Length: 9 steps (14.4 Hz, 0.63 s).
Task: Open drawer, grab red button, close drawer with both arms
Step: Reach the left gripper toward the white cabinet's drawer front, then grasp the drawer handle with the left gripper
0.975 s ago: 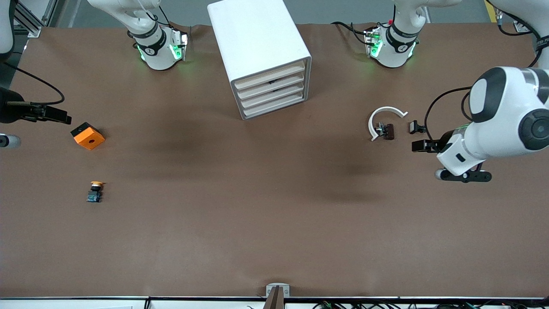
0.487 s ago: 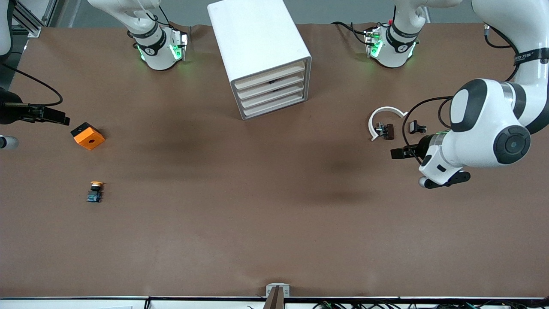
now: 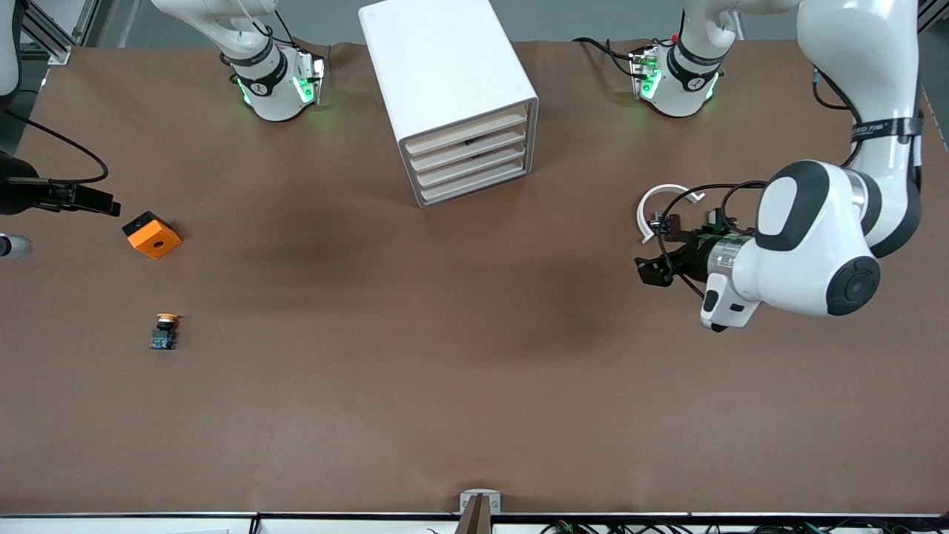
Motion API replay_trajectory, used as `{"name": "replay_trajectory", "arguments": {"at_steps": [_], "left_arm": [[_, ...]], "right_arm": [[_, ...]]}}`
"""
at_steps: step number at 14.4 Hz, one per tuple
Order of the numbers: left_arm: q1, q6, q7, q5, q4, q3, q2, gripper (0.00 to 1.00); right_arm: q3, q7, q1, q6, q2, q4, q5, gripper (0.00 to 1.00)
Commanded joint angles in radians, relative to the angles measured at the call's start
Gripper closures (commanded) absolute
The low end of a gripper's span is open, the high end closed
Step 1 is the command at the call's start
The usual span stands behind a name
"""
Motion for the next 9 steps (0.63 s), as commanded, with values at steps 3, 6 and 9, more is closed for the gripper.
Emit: {"name": "replay_trajectory", "arguments": {"at_steps": [3, 6, 9], "left_arm": [[-0.017, -0.029, -0.314, -0.171, 0.033, -0.003, 0.078, 0.00], [-0.029, -0.029, -0.521, -0.262, 0.035, -0.017, 0.136, 0.00], [-0.029, -0.067, -0.756, -0.348, 0.037, -0.056, 0.188, 0.00]], "right_arm": [[0.003, 0.004, -0.027, -0.013, 0.006, 0.014, 0.006, 0.00], [0.003, 0.001, -0.022, -0.015, 0.006, 0.012, 0.006, 0.00], [0.003, 0.002, -0.022, -0.015, 0.006, 0.010, 0.006, 0.00]]}}
